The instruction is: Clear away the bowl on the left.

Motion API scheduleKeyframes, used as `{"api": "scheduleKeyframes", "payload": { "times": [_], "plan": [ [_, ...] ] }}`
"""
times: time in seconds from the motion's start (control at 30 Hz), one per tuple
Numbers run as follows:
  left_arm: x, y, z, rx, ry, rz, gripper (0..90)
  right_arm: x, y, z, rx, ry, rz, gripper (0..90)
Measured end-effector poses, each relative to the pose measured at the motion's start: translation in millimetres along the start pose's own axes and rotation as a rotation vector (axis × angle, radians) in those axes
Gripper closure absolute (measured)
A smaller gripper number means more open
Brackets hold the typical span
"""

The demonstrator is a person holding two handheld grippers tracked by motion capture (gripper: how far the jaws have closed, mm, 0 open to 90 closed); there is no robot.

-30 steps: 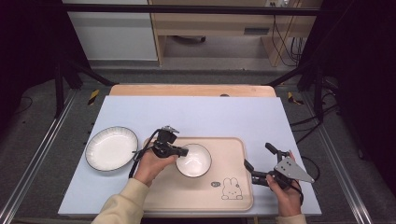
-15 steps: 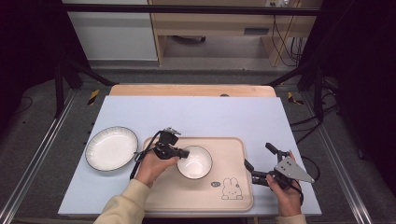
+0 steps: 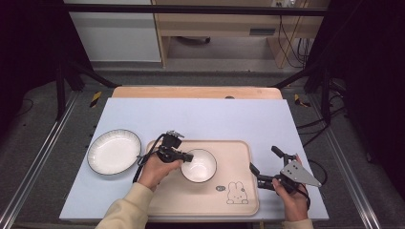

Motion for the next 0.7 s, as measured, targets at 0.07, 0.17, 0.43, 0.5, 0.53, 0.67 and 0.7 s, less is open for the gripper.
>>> {"api": "scheduleKeyframes", "payload": {
  "times": [0.07, 0.17, 0.43, 0.5, 0.53, 0.67, 0.7],
  "plan": [
    [0.2, 0.3, -0.1, 0.0, 0.0, 0.001, 82.0, -0.1, -0.1, 0.1, -0.001, 0.001, 0.0, 3.7],
    [0.5, -0.7, -0.9, -0.019, 0.003, -0.008, 82.0, -0.2, -0.1, 0.1, 0.001, 0.0, -0.001, 3.7],
    [0.4, -0.3, -1.1, -0.018, 0.005, -0.011, 82.0, -0.2, 0.0, 0.1, 0.002, 0.001, -0.001, 3.7],
    [0.4, -0.2, -1.1, -0.018, 0.005, -0.012, 81.9, 0.0, -0.3, 0.2, 0.001, -0.001, -0.001, 3.7],
    [0.4, -0.2, -1.2, -0.017, 0.005, -0.013, 81.9, 0.0, -0.2, 0.2, 0.001, -0.001, -0.001, 3.7],
    [-0.1, -0.3, -1.6, -0.013, 0.004, -0.014, 81.6, 0.1, -0.2, 0.1, 0.004, -0.002, -0.002, 3.7],
    [-0.6, -0.2, -1.9, -0.01, 0.004, -0.015, 81.5, 0.1, -0.1, 0.1, 0.006, -0.001, -0.002, 3.7]
  ]
}}
Point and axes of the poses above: each handheld gripper's, and its own axes: x roughly forward along the jaws, z roughly out of its top, y roughly to its left, the point moved 7 cm from there along x, roughly forward along the jaws, and after that the axes turned 6 degrees about -y, right-handed, at the moved point
